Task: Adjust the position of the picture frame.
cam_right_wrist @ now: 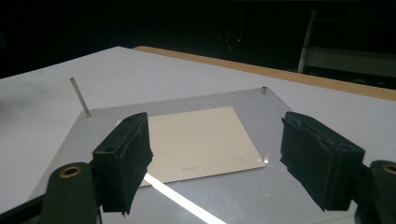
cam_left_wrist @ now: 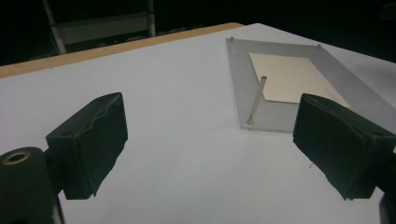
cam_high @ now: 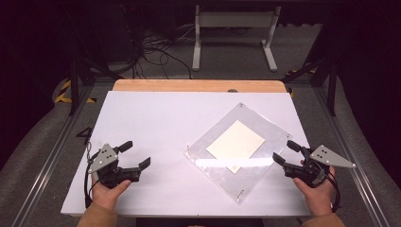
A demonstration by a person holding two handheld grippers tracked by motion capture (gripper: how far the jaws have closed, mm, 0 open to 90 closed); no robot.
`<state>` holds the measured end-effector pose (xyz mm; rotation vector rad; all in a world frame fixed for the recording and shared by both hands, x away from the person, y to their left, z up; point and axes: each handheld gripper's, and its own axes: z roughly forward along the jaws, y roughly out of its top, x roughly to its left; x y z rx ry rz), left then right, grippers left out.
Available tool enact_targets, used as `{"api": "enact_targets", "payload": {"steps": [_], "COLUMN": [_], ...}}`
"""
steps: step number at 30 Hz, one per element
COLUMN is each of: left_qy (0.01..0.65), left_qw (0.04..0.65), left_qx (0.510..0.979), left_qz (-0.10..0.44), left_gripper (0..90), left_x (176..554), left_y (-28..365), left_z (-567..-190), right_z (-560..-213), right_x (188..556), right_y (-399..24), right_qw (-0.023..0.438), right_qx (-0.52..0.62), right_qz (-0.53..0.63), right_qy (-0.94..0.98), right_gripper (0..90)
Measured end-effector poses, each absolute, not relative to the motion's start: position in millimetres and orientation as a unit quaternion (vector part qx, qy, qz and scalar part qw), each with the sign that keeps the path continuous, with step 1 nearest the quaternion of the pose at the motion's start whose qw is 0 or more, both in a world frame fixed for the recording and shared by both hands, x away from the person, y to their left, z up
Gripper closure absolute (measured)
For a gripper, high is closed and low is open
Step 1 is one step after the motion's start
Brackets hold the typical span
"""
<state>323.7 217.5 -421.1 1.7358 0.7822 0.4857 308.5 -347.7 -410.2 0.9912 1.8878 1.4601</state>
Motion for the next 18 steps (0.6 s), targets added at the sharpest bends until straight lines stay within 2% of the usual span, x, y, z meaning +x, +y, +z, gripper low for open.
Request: {"api": "enact_targets", "payload": {"steps": [6, 18], "left_qy": [0.330, 0.305], "left_qw": [0.566, 0.580], "left_qx": [0.734, 0.736], "left_qz": [0.178, 0.171], "left_gripper": [11.2, 10.8], "left_x": [330.2, 339.5], "left_y": [196.0, 162.1], "left_z": [-413.0, -400.6], "right_z": [-409.7, -410.7], "right_x": [308.6, 308.4], "right_y": [-347.3, -347.7], "right_qw": [0.271, 0.269], "right_qx": [0.372, 0.370], "right_qz": [0.548, 0.549], "right_qy": [0.699, 0.700], "right_gripper": [24.3, 24.4]}}
